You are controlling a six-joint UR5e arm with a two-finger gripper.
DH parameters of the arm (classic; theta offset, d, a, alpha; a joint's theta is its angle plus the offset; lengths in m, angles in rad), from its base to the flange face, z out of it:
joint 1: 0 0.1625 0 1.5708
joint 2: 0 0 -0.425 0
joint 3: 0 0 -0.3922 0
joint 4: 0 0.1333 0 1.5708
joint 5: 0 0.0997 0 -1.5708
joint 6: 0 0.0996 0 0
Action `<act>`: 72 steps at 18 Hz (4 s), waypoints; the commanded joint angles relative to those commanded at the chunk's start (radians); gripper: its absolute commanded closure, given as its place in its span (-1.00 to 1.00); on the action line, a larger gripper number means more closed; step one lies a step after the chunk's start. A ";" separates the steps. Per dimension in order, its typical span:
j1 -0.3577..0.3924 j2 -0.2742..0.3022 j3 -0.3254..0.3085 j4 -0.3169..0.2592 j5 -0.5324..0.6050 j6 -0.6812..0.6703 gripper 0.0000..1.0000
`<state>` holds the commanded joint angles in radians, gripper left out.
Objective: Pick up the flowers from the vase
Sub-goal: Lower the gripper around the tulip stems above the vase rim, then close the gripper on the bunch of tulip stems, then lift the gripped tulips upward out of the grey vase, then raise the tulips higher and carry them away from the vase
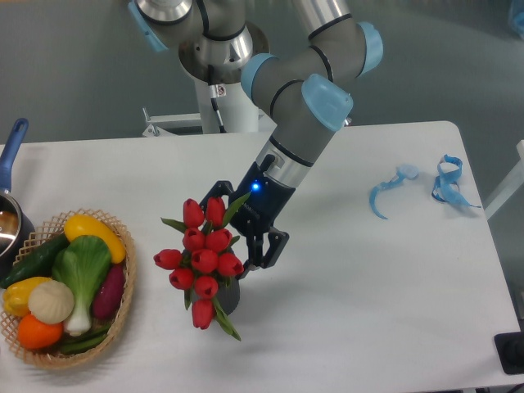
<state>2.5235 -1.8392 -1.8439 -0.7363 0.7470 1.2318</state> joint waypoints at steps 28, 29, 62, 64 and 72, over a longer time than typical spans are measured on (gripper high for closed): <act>0.008 0.043 0.023 0.006 -0.067 -0.084 0.11; 0.009 0.054 0.025 0.005 -0.089 -0.098 0.10; 0.181 0.101 0.304 -0.008 -0.235 -0.534 0.10; 0.210 0.071 0.327 -0.008 -0.233 -0.528 0.10; 0.268 0.014 0.347 -0.006 -0.230 -0.420 0.10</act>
<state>2.7918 -1.8254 -1.4971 -0.7424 0.5170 0.8115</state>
